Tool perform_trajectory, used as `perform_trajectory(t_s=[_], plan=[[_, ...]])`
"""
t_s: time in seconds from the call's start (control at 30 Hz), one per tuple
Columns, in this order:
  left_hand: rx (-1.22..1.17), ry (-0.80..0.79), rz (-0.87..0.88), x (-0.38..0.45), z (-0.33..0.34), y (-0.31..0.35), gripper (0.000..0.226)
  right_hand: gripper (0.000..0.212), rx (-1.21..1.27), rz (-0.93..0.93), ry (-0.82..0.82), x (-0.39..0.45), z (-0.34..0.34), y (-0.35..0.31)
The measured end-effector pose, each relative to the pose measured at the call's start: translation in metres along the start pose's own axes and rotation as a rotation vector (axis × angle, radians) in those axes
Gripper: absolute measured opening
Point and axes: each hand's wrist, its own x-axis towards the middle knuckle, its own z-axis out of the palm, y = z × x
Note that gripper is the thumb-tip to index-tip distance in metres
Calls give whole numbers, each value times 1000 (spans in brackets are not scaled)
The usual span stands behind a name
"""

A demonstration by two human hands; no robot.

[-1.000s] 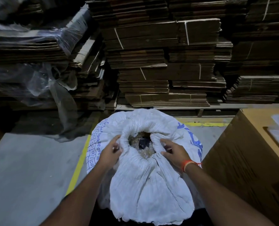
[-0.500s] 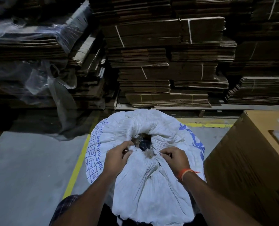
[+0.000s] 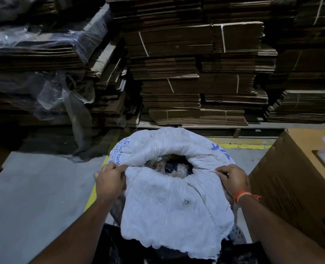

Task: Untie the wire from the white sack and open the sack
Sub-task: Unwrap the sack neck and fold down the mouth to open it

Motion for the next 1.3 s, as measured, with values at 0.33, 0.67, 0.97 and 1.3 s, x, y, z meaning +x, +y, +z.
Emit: perform_trajectory(t_s=[0.33, 0.67, 0.97, 1.3], plan=[[-122, -60, 2, 6, -9, -4, 35, 14, -8, -33, 48, 4, -4, 2], [-529, 4, 168, 29, -31, 38, 27, 25, 174, -179, 24, 9, -4, -18], [-506, -203, 322, 101, -6, 67, 50, 28, 49, -531, -64, 56, 1, -48], [-144, -757, 462, 145, 36, 72, 75, 43, -75, -546, -332, 112, 23, -67]])
